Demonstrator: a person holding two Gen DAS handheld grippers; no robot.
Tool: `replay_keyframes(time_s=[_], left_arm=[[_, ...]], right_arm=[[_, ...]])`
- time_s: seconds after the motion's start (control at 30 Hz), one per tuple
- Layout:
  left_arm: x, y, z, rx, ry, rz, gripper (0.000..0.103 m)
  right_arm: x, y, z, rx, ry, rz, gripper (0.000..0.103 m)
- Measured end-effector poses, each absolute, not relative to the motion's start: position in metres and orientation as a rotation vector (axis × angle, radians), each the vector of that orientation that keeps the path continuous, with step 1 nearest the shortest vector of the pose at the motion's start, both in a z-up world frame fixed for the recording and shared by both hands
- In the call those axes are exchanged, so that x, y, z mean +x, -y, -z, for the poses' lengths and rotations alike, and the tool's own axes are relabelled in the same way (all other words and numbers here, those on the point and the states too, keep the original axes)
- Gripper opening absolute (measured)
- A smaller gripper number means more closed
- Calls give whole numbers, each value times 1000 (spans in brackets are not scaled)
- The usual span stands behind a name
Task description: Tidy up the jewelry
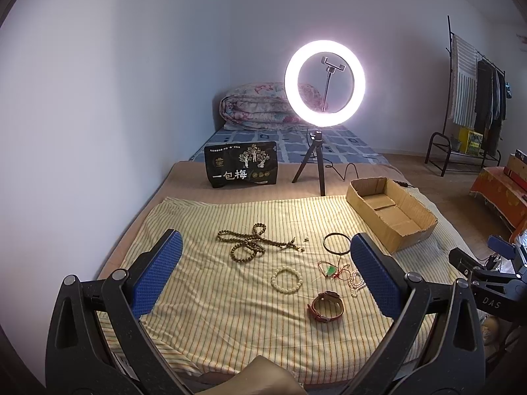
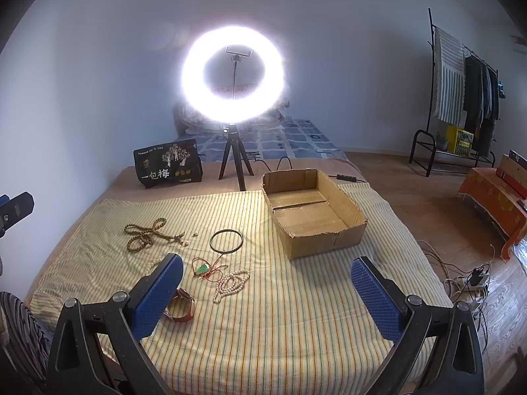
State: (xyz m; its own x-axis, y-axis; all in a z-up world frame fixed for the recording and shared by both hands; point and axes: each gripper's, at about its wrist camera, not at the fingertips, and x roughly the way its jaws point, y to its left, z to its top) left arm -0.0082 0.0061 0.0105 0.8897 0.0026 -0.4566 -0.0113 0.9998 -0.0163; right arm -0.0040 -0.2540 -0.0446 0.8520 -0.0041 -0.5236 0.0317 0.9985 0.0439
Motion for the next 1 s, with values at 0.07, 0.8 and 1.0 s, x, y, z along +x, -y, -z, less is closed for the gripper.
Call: replay_keyframes(time_s=[0.07, 0.8, 1.0], left_arm=[[-9, -5, -11, -19, -474, -7, 103], [-8, -4, -11, -20, -475, -4, 103], [-9, -3, -11, -19, -475, -4, 103]], right_arm=[[-3, 253, 45, 50, -553, 18, 103], [-3, 251, 46, 47, -559, 16, 103], [-3, 251, 47, 46, -560, 16, 103]])
